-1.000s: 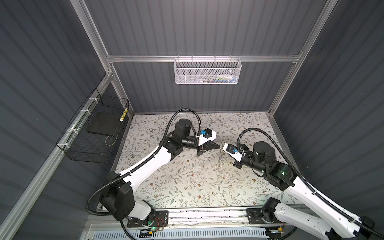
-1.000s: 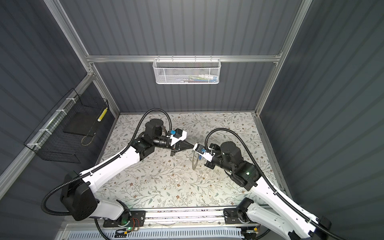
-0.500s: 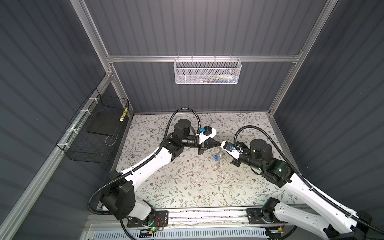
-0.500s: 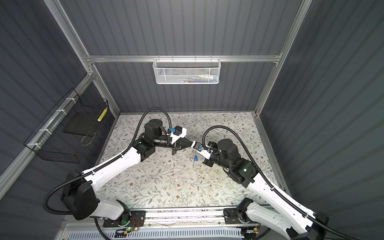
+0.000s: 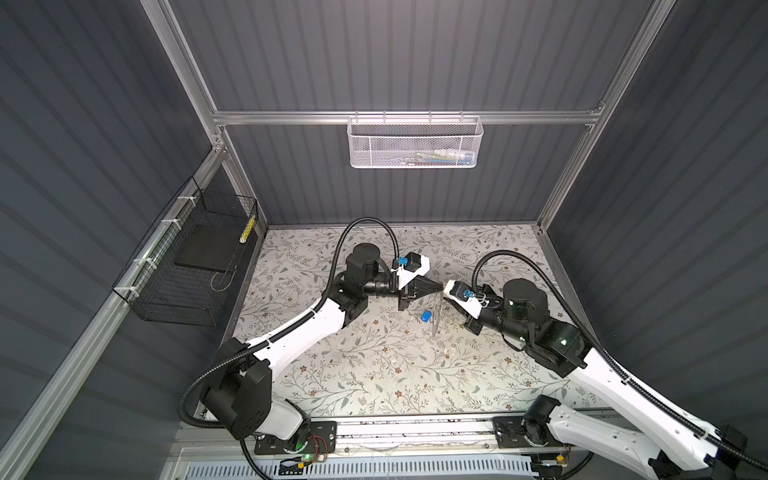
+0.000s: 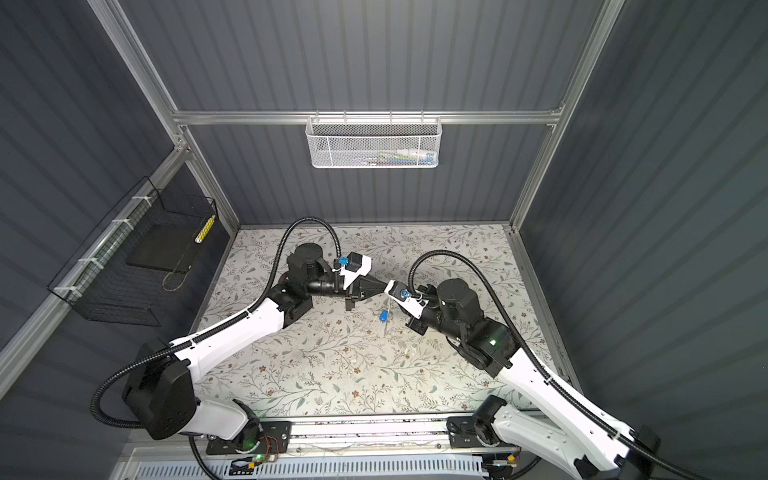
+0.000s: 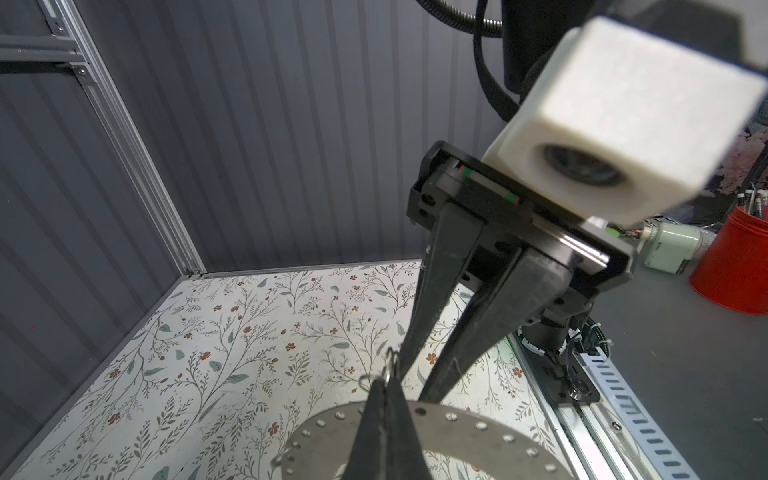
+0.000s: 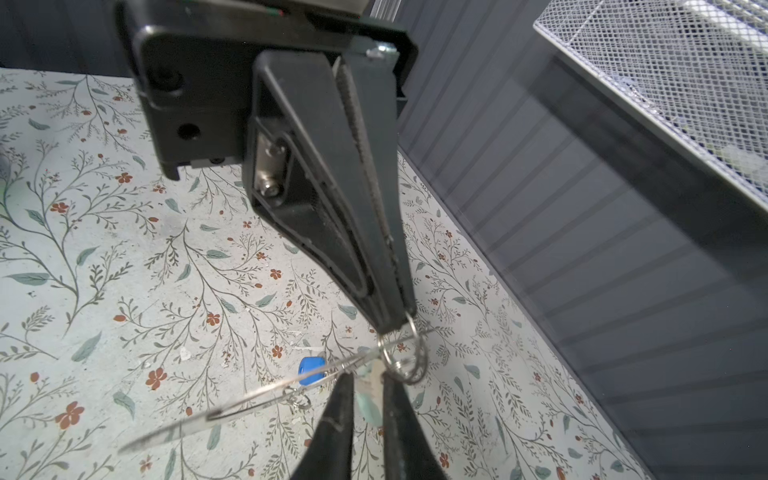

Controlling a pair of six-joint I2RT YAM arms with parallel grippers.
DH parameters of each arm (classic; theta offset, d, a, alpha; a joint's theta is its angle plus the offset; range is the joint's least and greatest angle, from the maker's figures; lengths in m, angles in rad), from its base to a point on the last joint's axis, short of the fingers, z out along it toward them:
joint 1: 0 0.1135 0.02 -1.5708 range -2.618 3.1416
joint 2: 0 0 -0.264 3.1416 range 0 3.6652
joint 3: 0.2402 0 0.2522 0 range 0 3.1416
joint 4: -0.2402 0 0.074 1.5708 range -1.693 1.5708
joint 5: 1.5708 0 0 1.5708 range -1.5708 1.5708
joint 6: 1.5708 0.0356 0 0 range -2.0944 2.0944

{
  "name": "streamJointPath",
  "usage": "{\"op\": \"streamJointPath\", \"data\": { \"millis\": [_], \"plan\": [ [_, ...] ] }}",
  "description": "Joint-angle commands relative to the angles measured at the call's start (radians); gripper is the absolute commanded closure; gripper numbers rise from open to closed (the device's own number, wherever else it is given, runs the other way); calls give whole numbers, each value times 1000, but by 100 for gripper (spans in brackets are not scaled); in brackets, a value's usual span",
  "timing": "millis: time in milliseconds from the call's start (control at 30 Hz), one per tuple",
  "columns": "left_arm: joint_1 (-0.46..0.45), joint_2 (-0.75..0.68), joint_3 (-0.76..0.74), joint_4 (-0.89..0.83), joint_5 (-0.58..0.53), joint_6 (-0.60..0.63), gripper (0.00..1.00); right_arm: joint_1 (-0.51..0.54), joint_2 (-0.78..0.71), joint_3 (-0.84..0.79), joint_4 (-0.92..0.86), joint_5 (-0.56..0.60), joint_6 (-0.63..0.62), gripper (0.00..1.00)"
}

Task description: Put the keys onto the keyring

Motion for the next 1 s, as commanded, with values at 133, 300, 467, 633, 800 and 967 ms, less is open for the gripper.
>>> {"op": "streamJointPath", "data": {
  "millis": [133,300,467,633,800,967],
  "plan": [
    [13,-9,-20,92,90,-25,100,-39,-109,-14,-46,-42,58,76],
    [14,-10,-14,92,128,-17,100,-75,-112,-6,-15,-132,122,77],
    [14,-8,2,46,141,12,100,-94,-81,13,13,-202,176,77],
    [14,-8,11,13,142,38,100,-96,-41,23,20,-256,199,77],
    [14,-13,13,1,140,46,100,-99,-21,25,30,-264,207,78],
    [14,-13,17,-17,141,62,100,-101,-10,24,41,-266,214,81]
  ]
}}
